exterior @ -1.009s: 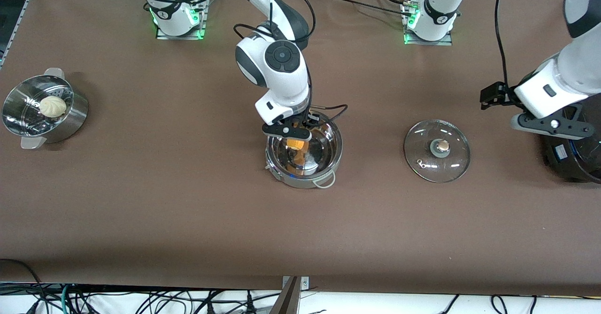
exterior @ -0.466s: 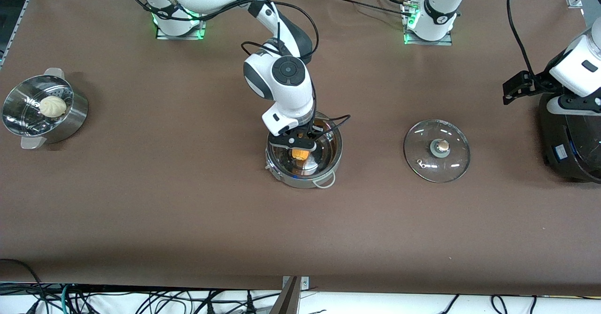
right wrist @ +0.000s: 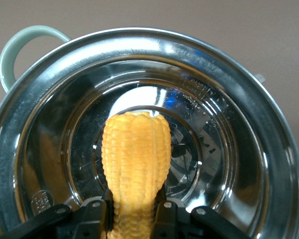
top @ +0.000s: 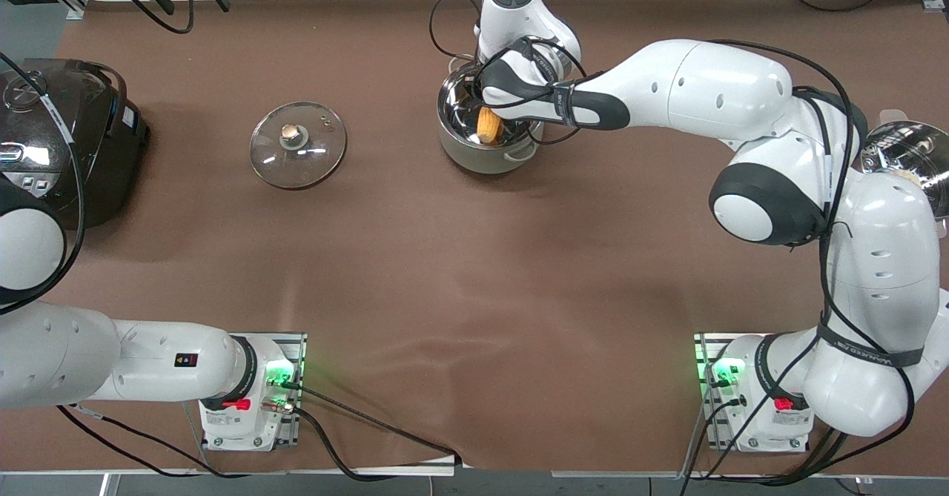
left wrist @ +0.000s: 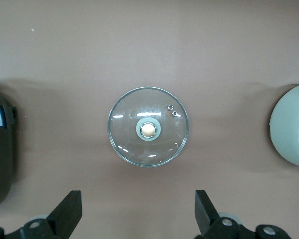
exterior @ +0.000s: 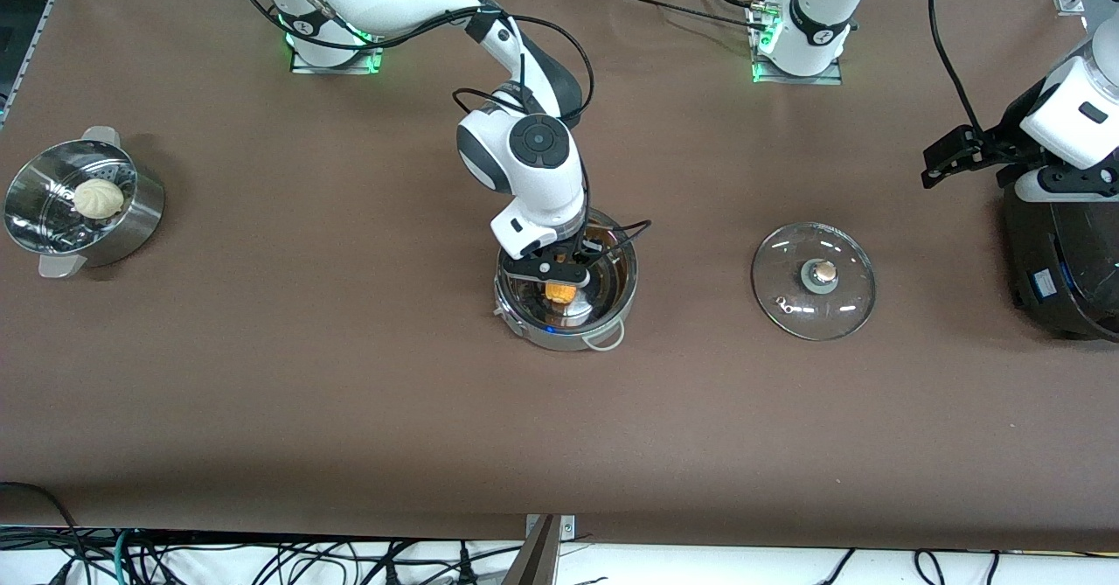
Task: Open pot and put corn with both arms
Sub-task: 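Lower the corn into the pot while the left gripper withdraws from the lid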
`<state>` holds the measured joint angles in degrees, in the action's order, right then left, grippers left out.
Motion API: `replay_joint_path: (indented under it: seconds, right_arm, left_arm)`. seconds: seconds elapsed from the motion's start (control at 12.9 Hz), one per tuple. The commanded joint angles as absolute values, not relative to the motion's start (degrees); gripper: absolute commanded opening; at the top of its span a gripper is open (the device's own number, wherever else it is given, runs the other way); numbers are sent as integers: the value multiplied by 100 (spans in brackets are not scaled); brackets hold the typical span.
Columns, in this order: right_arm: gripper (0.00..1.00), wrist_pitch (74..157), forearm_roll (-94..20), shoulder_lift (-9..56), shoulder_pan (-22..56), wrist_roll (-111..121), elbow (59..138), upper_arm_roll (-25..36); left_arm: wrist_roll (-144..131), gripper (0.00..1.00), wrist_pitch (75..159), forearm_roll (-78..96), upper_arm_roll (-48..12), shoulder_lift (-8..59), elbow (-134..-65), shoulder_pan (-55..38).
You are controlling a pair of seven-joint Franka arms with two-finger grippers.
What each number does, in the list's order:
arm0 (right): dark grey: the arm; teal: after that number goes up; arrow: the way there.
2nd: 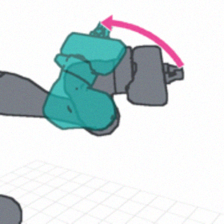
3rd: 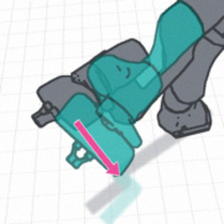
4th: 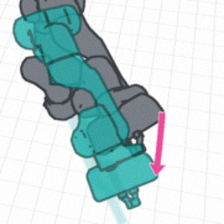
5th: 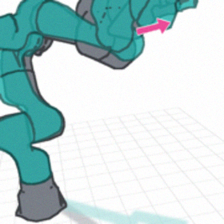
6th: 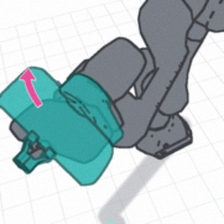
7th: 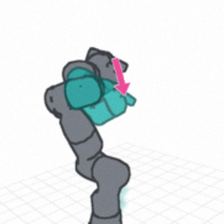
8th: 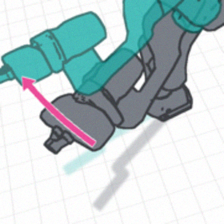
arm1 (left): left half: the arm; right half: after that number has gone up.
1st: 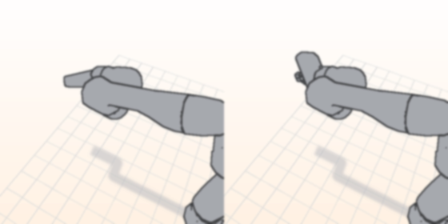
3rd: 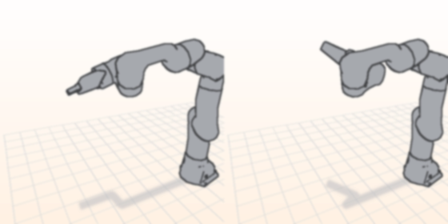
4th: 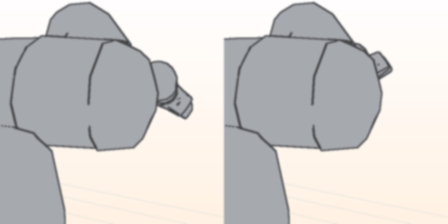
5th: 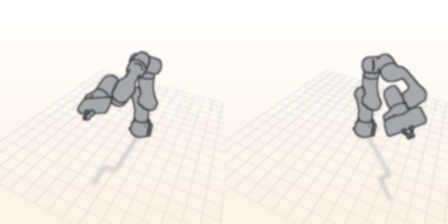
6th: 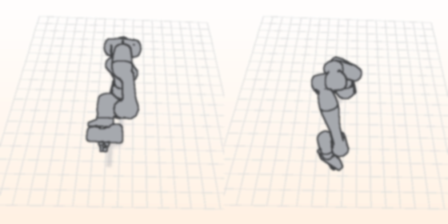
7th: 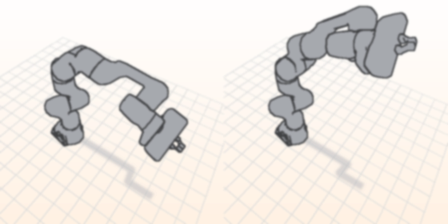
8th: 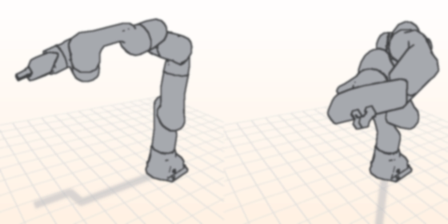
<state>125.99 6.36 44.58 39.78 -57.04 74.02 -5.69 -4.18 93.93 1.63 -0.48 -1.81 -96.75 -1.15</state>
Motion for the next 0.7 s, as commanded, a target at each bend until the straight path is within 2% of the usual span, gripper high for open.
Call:
replay_joint_path:
  seconds: [0.0, 0.08, 0.16, 0.23, 0.31, 0.39, 0.54, 0.62]
  right_arm:
    - [18, 12586, 756, 4588, 4052, -5845, 7163, -519]
    - [32, 12577, 756, 4588, 4052, -5845, 7163, -519]
    - [56, 12586, 756, 4588, 4052, -5845, 7163, -519]
    - [67, 12577, 756, 4588, 4052, -5845, 7163, -519]
    - [69, 12577, 756, 4588, 4052, -5845, 7163, -519]
    - [76, 12577, 756, 4588, 4052, -5845, 7163, -519]
    - [99, 12577, 878, 4588, 4052, -5845, 7172, -519]
    - [99, 12568, 1009, 4588, 4052, -5836, 7181, -519]
  left_arm:
    - [-404, 100, 9545, 334, -26, -413, -9923, -62]
    - [-422, 100, 9545, 308, -35, -413, -9914, -62]
    - [-422, 100, 9510, 290, -44, -387, -9879, -70]
    - [-431, 100, 9475, 281, -35, -308, -9783, -70]
    - [-431, 100, 9466, 281, -35, -212, -9678, -70]
    - [-448, 100, 9457, 281, -35, -202, -9659, -70]
    - [-440, 100, 9431, 203, -53, -185, -9650, -79]
    - [-431, 100, 9257, 63, -61, -193, -9633, -88]
